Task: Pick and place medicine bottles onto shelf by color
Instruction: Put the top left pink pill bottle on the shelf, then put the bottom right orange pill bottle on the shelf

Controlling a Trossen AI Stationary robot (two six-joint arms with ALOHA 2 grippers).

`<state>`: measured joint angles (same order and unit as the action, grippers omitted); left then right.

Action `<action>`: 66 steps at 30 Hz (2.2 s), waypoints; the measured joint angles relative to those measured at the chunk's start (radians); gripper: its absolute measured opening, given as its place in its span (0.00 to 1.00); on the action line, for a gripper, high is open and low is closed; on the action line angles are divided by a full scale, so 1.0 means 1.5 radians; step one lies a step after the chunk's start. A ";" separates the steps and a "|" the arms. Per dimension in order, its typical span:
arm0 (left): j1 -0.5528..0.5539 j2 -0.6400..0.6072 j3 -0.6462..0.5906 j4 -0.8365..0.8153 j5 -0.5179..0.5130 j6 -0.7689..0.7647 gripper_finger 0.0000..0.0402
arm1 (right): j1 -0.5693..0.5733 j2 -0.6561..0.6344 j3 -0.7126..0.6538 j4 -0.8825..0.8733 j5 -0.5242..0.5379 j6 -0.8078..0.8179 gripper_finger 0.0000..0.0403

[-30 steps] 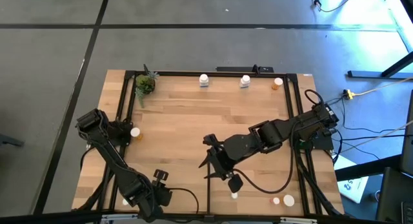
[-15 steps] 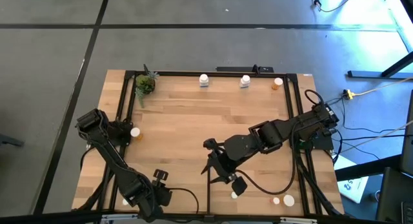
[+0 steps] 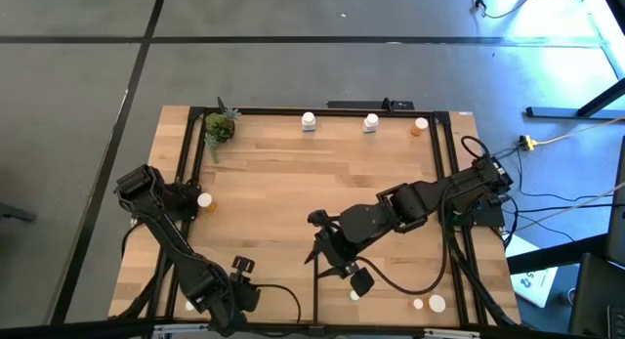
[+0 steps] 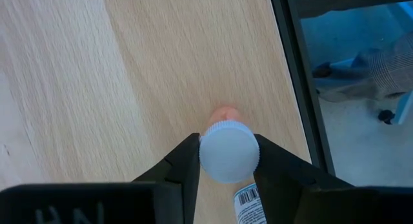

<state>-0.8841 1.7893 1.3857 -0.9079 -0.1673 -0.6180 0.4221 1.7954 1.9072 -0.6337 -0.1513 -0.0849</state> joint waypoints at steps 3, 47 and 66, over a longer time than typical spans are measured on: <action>0.000 0.000 0.000 -0.004 -0.002 0.000 0.29 | 0.000 0.000 0.000 0.000 0.000 0.001 0.43; 0.005 0.000 -0.001 0.007 0.003 -0.018 0.48 | 0.000 0.000 0.000 0.000 0.000 0.000 0.43; 0.010 -0.046 0.034 -0.040 -0.016 0.013 0.48 | 0.000 0.000 0.000 0.000 0.000 0.000 0.43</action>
<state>-0.8686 1.7203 1.4363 -0.9680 -0.1905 -0.5981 0.4220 1.7954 1.9072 -0.6331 -0.1509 -0.0853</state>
